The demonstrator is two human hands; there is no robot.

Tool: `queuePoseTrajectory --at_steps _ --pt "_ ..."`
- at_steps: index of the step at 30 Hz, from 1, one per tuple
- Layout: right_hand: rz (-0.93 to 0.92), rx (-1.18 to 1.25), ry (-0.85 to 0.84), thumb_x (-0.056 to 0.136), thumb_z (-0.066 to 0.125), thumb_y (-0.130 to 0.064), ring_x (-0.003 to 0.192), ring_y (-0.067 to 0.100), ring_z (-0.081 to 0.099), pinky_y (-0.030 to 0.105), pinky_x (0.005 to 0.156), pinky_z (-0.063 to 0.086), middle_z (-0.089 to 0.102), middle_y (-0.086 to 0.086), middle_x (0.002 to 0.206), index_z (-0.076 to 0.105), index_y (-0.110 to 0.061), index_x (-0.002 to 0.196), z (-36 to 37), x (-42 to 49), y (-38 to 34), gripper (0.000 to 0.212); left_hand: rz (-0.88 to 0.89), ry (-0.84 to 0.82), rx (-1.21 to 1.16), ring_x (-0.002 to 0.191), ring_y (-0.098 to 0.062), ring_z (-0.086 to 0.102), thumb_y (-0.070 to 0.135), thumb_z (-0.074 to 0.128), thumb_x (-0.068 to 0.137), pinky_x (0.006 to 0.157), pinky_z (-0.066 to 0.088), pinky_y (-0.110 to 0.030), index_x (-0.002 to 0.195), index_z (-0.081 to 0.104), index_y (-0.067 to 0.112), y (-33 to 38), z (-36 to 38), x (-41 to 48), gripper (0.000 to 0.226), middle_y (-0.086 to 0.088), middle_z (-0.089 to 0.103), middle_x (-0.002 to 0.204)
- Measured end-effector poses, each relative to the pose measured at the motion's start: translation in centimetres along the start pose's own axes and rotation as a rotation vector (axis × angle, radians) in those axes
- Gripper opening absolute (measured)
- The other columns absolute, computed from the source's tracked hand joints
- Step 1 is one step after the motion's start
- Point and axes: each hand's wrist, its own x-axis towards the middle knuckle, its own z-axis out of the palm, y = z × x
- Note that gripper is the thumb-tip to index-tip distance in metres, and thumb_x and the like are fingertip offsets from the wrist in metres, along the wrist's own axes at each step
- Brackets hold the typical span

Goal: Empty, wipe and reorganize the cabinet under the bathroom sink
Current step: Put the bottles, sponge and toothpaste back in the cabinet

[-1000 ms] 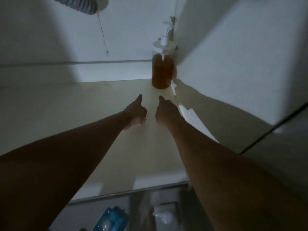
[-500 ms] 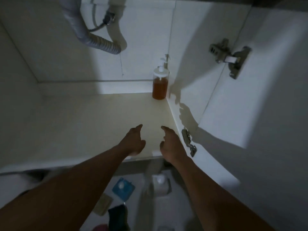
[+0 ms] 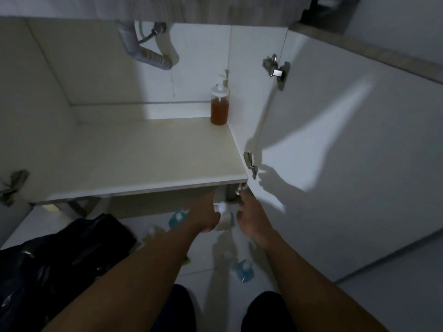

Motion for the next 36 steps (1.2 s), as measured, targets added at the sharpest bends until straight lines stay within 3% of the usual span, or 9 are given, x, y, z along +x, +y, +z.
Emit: queuePoseTrajectory --at_steps 2,9,16,21,24,27,29,33,36 --pt "0.052 -0.007 -0.054 0.092 0.050 0.001 0.128 0.020 0.049 0.016 0.100 0.033 0.049 0.007 0.141 0.040 -0.011 0.144 0.8 -1.5 1.2 0.054 -0.014 -0.034 -0.007 0.135 -0.025 0.043 0.018 0.060 0.094 0.105 0.035 -0.029 0.151 0.030 0.014 -0.6 2.0 -0.8 0.065 -0.010 0.041 0.151" --pt "0.203 0.082 -0.151 0.095 0.050 -0.004 0.092 0.011 0.053 0.021 0.088 0.043 0.059 0.003 0.111 0.056 -0.010 0.121 4.3 -1.9 5.1 0.027 -0.166 -0.095 -0.026 0.130 -0.024 0.048 0.020 0.062 0.095 0.102 0.041 -0.031 0.153 0.025 0.016 -4.6 6.9 0.2 0.069 -0.010 0.045 0.147" --pt "0.364 0.110 -0.207 0.092 0.059 -0.004 0.105 0.018 0.058 0.020 0.086 0.043 0.057 0.013 0.129 0.046 -0.004 0.137 8.9 3.9 9.5 0.047 -0.316 -0.028 -0.234 0.126 -0.028 0.050 0.014 0.063 0.093 0.096 0.042 -0.029 0.151 0.030 0.009 -7.7 8.3 7.4 0.067 -0.013 0.049 0.143" --pt "0.673 0.431 -0.171 0.089 0.065 -0.002 0.109 0.026 0.060 0.027 0.089 0.048 0.060 0.018 0.126 0.042 0.001 0.140 13.0 7.8 11.1 0.056 -0.318 -0.056 -0.342 0.135 -0.029 0.044 0.004 0.060 0.092 0.095 0.043 -0.026 0.155 0.024 0.016 -8.8 7.6 13.0 0.074 -0.009 0.036 0.155" --pt "0.887 0.682 -0.127 0.093 0.055 0.001 0.089 0.021 0.057 0.024 0.072 0.053 0.061 0.019 0.122 0.045 0.000 0.136 14.9 8.9 11.6 0.045 -0.260 -0.177 -0.289 0.141 -0.026 0.037 -0.007 0.055 0.089 0.102 0.036 -0.024 0.155 0.024 0.020 -8.9 7.4 15.3 0.078 -0.008 0.031 0.159" --pt "0.929 0.700 -0.076 0.093 0.049 -0.005 0.084 0.021 0.057 0.035 0.078 0.053 0.060 0.010 0.096 0.055 0.004 0.126 16.0 9.8 11.6 0.035 -0.246 -0.274 -0.249 0.140 -0.025 0.038 -0.010 0.049 0.088 0.100 0.033 -0.019 0.155 0.028 0.019 -8.8 7.4 16.2 0.075 -0.008 0.033 0.157" --pt "0.935 0.813 -0.045 0.097 0.045 -0.007 0.082 0.020 0.057 0.029 0.071 0.051 0.057 0.007 0.087 0.058 0.002 0.122 15.9 10.1 11.1 0.030 -0.254 -0.277 -0.222 0.138 -0.027 0.040 -0.008 0.050 0.090 0.096 0.033 -0.019 0.153 0.032 0.016 -8.9 7.5 16.1 0.070 -0.010 0.038 0.154" --pt "1.017 0.993 0.004 0.095 0.053 -0.011 0.107 0.028 0.060 0.037 0.088 0.054 0.064 0.014 0.113 0.062 -0.012 0.104 14.8 10.0 10.6 0.013 -0.252 -0.290 -0.215 0.123 -0.027 0.055 -0.005 0.056 0.090 0.097 0.045 -0.030 0.140 0.052 0.013 -9.1 8.0 14.5 0.053 -0.011 0.056 0.137" --pt "0.996 0.963 -0.003 0.091 0.061 -0.018 0.106 0.029 0.062 0.035 0.078 0.054 0.066 0.014 0.112 0.063 -0.013 0.111 13.5 8.6 10.7 0.021 -0.236 -0.272 -0.229 0.116 -0.027 0.059 -0.005 0.058 0.089 0.097 0.051 -0.037 0.135 0.058 0.012 -8.7 7.9 12.7 0.049 -0.010 0.062 0.130"
